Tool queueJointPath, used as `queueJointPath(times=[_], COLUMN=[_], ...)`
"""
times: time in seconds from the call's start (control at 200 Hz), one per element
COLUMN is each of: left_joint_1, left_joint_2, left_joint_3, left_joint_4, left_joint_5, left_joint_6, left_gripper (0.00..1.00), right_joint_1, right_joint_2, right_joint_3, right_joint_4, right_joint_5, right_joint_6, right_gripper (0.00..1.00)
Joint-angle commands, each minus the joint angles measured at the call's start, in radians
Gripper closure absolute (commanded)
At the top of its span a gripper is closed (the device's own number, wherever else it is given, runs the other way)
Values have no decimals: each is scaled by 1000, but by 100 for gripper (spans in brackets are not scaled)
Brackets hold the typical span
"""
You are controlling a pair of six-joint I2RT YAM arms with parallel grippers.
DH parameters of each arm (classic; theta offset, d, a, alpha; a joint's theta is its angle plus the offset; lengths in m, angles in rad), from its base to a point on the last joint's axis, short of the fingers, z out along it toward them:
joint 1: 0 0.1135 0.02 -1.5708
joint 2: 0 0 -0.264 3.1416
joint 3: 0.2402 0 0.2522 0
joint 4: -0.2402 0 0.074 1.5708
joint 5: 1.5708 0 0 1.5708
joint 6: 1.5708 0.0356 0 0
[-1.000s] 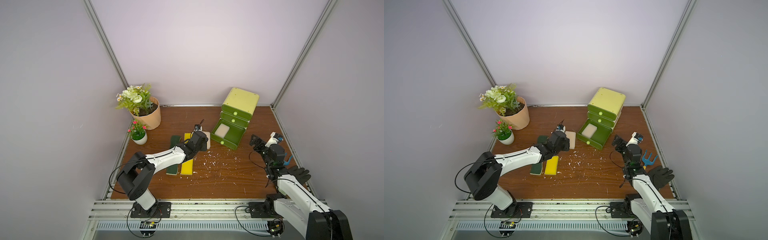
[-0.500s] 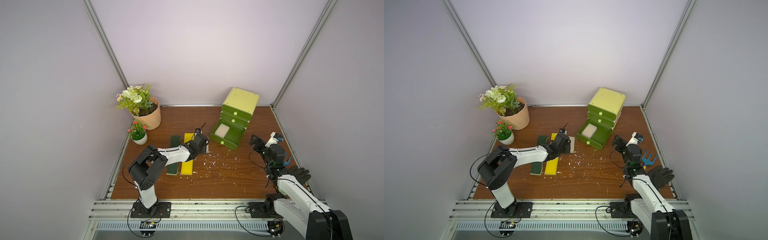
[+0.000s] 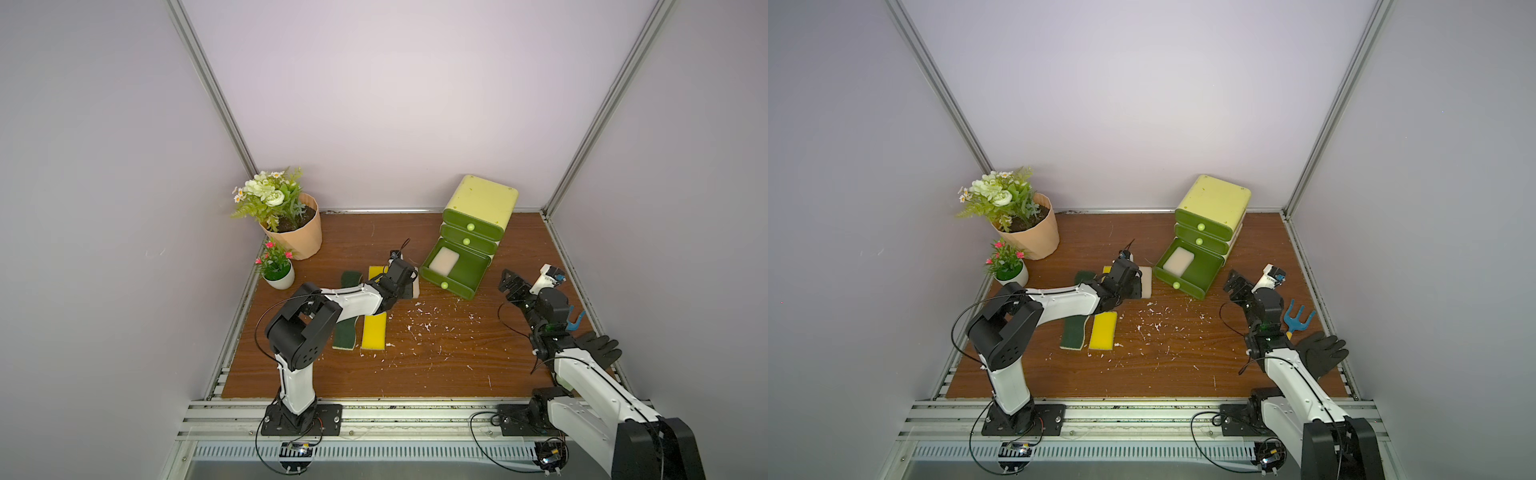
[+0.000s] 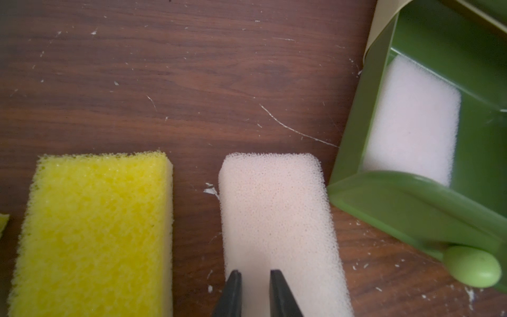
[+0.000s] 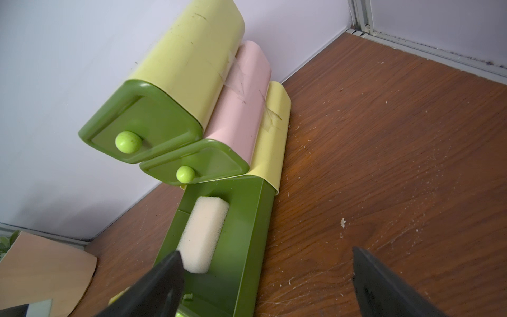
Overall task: Take the sponge out of the drawer
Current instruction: Place the sponge at the center of the board.
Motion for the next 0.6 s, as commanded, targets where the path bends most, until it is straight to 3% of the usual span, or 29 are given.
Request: queueJointPath(times=[0.0,0.24,0.495,0.595], left_joint_1=[8,8,7,7], left_joint_2=[-20,-100,-231,-288], left_joint_3=[-1,-39,-121,-142], left_joint_4=[-11,-12,2,-13], left_joint_5=[-1,0,52,85], left_joint_6=[-4,-11,-31,-36], left_gripper=[67,44,25,23], right_joint_1=[2,2,3,4], right_joint_2=[0,5,44,73], right_joint_3=[1,3,27,41], right_joint_4=[41,42,37,34], right_joint_5=[-13,-21,-71,-103], right_joint_6=[9,9,5,0], right_gripper=[1,1,1,1])
